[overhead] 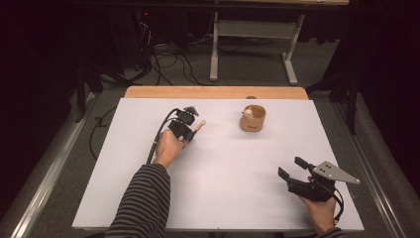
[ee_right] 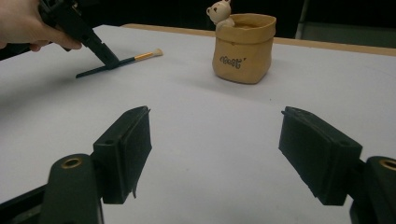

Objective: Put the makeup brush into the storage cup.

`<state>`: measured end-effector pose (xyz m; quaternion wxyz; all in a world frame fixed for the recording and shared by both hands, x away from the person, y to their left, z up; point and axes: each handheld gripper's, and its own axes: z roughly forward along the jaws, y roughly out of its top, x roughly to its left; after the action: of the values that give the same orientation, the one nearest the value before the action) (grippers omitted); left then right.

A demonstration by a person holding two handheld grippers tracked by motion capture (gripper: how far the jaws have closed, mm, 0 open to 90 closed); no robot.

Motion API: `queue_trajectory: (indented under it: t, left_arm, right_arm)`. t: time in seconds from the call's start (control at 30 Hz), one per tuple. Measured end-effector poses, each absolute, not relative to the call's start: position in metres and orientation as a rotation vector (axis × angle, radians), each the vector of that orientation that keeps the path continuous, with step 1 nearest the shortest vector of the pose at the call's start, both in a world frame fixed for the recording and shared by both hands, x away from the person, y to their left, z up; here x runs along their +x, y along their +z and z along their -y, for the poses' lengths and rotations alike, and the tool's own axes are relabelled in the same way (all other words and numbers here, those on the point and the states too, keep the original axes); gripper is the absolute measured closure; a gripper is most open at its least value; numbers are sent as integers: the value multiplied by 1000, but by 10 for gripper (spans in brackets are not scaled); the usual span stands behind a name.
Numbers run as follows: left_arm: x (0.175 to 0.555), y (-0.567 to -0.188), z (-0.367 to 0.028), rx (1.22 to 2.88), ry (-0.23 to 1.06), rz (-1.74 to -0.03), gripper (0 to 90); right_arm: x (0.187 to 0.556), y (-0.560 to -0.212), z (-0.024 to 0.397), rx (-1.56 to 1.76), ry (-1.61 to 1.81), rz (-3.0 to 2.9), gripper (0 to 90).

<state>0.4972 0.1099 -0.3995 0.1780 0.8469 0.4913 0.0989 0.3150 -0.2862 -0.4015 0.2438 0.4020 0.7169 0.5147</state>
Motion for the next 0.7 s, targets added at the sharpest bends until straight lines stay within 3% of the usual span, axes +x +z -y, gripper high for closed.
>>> queue_trajectory:
  t: [0.7]
  left_arm:
    - [487, -381, -115, 2329, 280, -1321, 837]
  right_arm:
    - [315, -401, 287, 1095, 1405, -1959, 269]
